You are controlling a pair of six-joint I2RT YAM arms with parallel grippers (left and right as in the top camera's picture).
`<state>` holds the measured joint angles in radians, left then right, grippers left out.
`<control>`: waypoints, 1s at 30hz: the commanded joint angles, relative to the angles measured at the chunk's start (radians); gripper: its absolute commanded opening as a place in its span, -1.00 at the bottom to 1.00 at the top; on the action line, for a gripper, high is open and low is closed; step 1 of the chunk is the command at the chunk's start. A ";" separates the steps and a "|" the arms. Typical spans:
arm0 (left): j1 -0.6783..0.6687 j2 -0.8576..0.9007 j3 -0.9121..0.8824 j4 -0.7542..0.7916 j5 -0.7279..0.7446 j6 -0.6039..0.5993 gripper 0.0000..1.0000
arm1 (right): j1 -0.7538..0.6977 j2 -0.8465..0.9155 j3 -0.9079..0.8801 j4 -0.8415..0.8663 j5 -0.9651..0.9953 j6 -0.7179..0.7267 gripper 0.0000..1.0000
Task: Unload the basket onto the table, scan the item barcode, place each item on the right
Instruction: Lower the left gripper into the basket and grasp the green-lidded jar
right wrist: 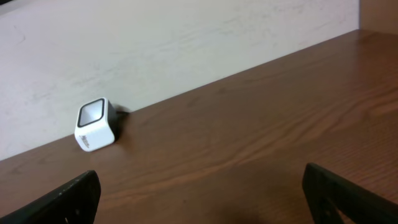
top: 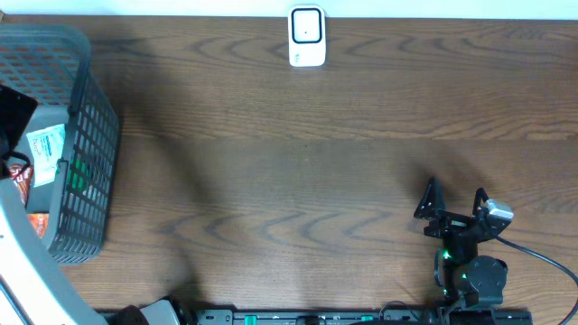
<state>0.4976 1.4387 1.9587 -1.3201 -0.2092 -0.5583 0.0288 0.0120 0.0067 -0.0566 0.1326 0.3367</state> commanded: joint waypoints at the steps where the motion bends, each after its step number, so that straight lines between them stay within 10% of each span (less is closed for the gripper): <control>1: 0.021 0.041 0.014 -0.007 -0.009 -0.069 0.96 | 0.006 -0.005 -0.001 -0.003 0.016 0.006 0.98; 30: 0.194 0.565 -0.008 -0.141 0.226 -0.149 0.95 | 0.006 -0.005 -0.001 -0.003 0.016 0.006 0.99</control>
<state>0.6971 1.9850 1.9594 -1.4528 0.0109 -0.7071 0.0288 0.0120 0.0067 -0.0566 0.1326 0.3367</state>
